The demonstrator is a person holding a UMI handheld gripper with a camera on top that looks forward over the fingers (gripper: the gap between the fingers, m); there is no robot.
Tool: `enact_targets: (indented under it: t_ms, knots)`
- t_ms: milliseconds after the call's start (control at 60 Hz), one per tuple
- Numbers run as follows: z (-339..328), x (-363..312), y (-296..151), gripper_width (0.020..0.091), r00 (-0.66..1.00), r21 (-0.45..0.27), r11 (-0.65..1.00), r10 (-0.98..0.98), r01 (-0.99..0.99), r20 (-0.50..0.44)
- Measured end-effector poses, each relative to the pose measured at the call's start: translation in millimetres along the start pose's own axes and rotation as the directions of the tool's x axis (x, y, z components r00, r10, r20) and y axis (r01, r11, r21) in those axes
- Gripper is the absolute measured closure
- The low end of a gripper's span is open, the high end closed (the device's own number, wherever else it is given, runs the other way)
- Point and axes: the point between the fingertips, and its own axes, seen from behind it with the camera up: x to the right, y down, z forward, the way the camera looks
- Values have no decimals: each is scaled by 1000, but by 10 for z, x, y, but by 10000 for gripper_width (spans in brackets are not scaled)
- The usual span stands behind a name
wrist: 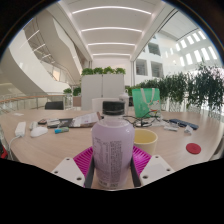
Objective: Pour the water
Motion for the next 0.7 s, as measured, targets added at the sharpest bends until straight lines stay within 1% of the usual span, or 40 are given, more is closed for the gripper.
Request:
enact_targets:
  t_ms: [67,133,167,183,217,267,283,350,383,400,417,433,450,467,517,600,650,700]
  knots:
    - [32,39,30,580,1000,-22,1000,9,-9,-8]
    - [47,-24,77,625,1000,-73,997,28,-28,0]
    - [41,-136,57,637,997,-105,993,64,-61,33]
    - [31,-210,51,663,994,-126,988,98,-91,52]
    - [4,-371,28,664,979,-167,972,184,-168,85]
    - [-7,-669,-64,693,952,-204,947,277,-248,131]
    - [-3,-673,-112,681,940,-212,940,303,-268,156]
    - [-13,-930,-482,680,861,-245,878,462,-411,212]
    - [13,-1057,-761,680,797,-259,817,568,-515,207]
    - [41,-1020,-766,680,756,-260,783,618,-565,218]
    - [51,-1009,-858,698,713,-266,742,668,-615,215]
    - [35,-1016,-1021,680,667,-272,696,717,-665,202]
    - [90,-944,-1031,679,619,-273,651,759,-708,203]
    - [75,-946,-1173,681,567,-280,598,802,-751,189]
    - [110,-878,-1361,681,406,-308,441,897,-843,172]
    - [355,-606,-1246,683,167,-314,190,981,-930,100]
    - [309,-541,-1246,684,5,-345,29,997,-938,71]
    - [433,-522,-1158,682,-173,-374,-146,984,-916,37]
